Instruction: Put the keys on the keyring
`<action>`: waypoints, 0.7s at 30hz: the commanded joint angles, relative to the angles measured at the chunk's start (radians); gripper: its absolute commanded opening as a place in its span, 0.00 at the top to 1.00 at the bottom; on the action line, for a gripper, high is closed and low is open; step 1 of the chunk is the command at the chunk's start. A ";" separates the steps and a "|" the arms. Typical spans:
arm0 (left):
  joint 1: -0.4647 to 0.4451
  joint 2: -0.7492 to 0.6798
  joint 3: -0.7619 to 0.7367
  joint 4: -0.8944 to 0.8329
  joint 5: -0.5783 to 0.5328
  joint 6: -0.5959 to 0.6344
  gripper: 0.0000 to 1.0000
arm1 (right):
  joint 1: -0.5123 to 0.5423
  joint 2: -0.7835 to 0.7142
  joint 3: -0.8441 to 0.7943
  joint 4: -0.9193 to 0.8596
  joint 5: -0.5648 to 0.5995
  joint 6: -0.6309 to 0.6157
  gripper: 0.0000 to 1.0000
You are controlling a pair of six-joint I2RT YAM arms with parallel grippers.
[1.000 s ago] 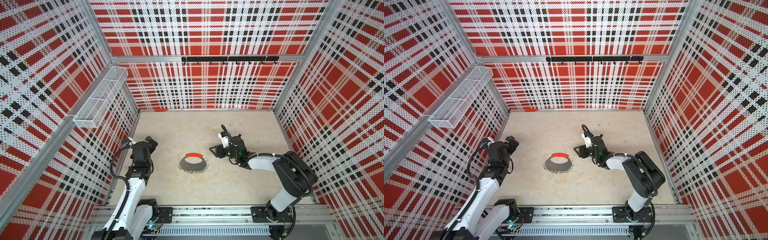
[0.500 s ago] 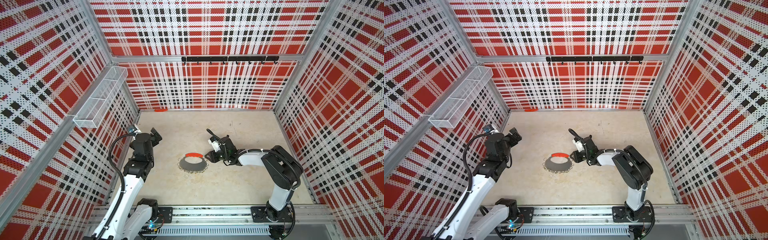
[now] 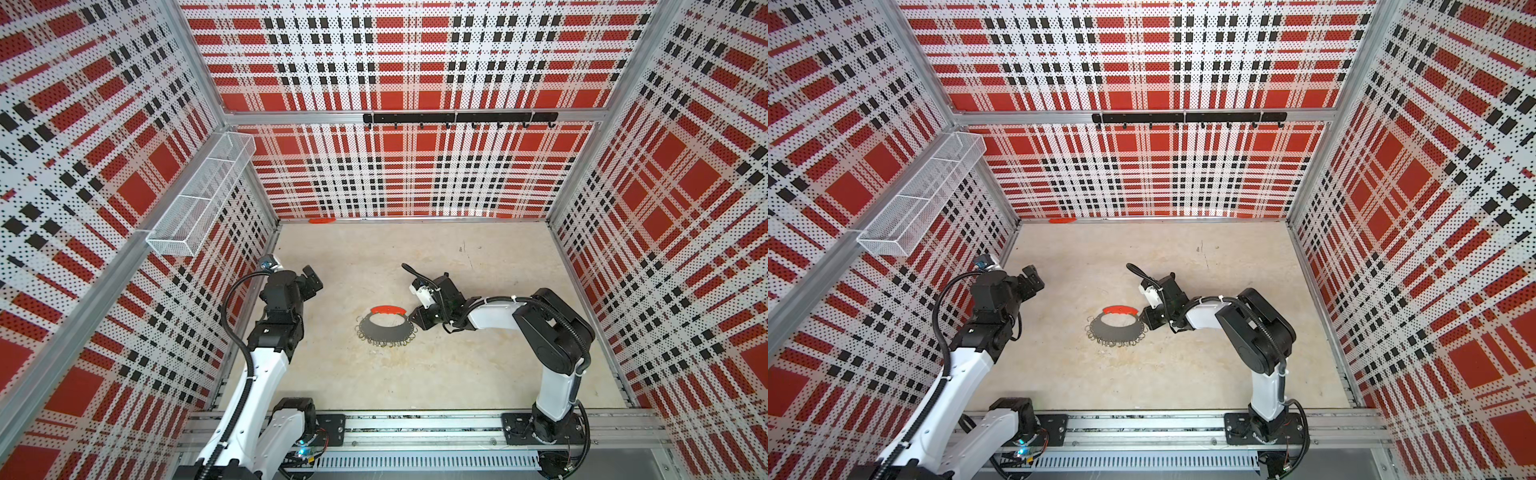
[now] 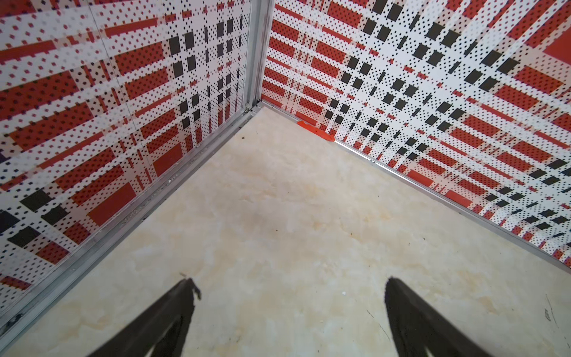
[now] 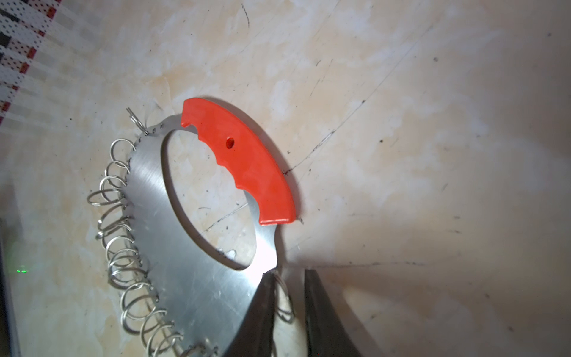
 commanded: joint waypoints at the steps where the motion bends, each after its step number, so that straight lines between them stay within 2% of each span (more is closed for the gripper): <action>1: -0.010 -0.013 -0.007 0.003 -0.057 0.011 0.02 | 0.011 -0.016 0.008 -0.036 0.022 -0.025 0.88; 6: -0.025 -0.032 -0.013 0.006 -0.165 -0.036 0.02 | 0.012 -0.065 -0.011 -0.019 0.017 -0.019 0.98; 10: -0.062 0.000 0.016 -0.030 -0.153 -0.106 0.02 | 0.012 -0.124 -0.046 0.014 0.024 -0.018 1.00; 13: -0.202 0.041 0.043 -0.073 -0.257 -0.183 0.02 | 0.012 -0.163 -0.067 0.030 0.064 -0.023 1.00; 14: -0.297 0.052 0.044 -0.072 -0.295 -0.190 0.02 | 0.012 -0.174 -0.071 0.030 0.079 -0.028 1.00; 17: -0.483 0.080 0.020 -0.005 -0.422 -0.218 0.02 | 0.012 -0.202 -0.093 0.057 0.103 -0.047 1.00; 19: -0.552 0.092 -0.029 0.127 -0.430 -0.205 0.02 | 0.012 -0.228 -0.115 0.088 0.121 -0.068 1.00; 21: -0.583 0.113 -0.072 0.285 -0.367 -0.179 0.02 | 0.012 -0.257 -0.104 0.064 0.155 -0.096 1.00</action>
